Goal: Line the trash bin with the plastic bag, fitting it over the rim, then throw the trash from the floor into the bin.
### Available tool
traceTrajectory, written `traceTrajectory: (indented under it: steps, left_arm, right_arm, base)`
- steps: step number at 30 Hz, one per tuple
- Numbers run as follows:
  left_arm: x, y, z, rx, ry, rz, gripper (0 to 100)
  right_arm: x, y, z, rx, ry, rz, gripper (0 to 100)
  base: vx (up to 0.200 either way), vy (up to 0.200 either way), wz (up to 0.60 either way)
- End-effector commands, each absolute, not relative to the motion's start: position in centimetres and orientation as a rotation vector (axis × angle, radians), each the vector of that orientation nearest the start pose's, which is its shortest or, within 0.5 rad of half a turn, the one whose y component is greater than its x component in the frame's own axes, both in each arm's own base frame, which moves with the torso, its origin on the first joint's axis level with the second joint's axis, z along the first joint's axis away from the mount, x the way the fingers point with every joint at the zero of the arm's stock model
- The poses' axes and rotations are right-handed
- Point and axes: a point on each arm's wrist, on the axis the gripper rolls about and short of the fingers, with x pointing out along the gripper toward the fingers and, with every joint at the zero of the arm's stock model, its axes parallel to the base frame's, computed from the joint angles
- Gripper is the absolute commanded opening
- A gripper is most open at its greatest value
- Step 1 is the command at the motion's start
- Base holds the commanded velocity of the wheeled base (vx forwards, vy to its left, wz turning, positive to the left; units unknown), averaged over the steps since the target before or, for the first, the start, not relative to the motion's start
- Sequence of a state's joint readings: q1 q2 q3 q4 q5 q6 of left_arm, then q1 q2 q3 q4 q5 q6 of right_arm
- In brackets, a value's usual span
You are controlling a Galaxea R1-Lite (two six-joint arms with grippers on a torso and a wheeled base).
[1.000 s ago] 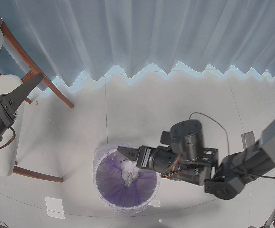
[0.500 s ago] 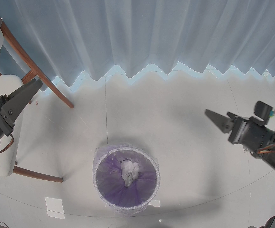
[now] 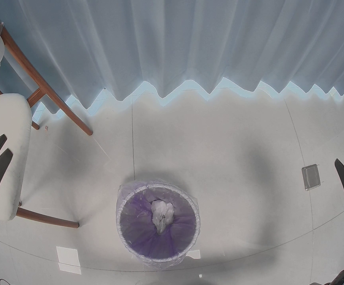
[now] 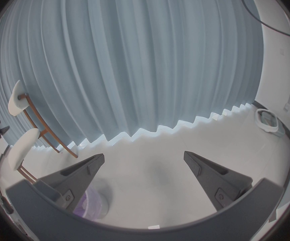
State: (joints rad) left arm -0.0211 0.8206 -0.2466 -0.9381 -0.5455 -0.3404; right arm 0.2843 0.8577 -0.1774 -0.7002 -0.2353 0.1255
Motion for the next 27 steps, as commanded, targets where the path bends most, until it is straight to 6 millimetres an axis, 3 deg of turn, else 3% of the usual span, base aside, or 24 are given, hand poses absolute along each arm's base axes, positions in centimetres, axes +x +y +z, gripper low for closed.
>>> traceTrajectory:
  steps: [1,7,10,12,16,20,22,24,27]
  left_arm:
    - [0.5,-1.1,20.1,-0.173,-0.362,-0.478,100]
    - [-3.2,-1.6,15.3,-0.123,-0.358,-0.482,100]
    - [-2.8,-1.6,12.9,-0.002,-0.331,-0.480,100]
    - [-2.1,-1.5,11.2,0.073,-0.247,-0.469,100]
    - [-1.8,-1.4,9.7,0.140,-0.130,-0.437,100]
    - [-1.6,-1.0,8.2,0.091,0.030,-0.226,100]
    - [-1.6,-1.0,8.2,0.091,0.030,-0.226,100]
    - [-1.6,-0.4,8.3,0.039,0.030,0.053,100]
    - [-1.6,0.0,8.0,-0.053,0.048,0.211,100]
  right_arm:
    - [3.3,0.1,15.0,0.112,-0.132,-0.030,100]
    - [0.4,-0.4,12.6,0.103,-0.165,-0.061,100]
    - [-1.1,-0.2,10.9,0.047,-0.150,-0.072,100]
    - [-1.9,0.1,8.8,0.016,-0.059,-0.050,100]
    - [-1.8,0.0,8.3,0.091,0.001,-0.048,100]
    - [-1.8,0.0,8.3,0.112,0.002,-0.048,100]
    - [-1.8,0.0,8.3,0.112,0.002,-0.048,100]
    - [-1.8,0.0,8.3,0.060,0.005,-0.039,100]
    - [-1.8,0.3,8.3,0.046,0.008,0.067,100]
  base:
    - [0.000,0.000,0.00]
    - [0.000,0.000,0.00]
    - [0.000,0.000,0.00]
    - [0.000,0.000,0.00]
    - [0.000,0.000,0.00]
    - [0.000,0.000,0.00]
    - [0.000,0.000,0.00]
    - [0.000,0.000,0.00]
    - [0.000,0.000,0.00]
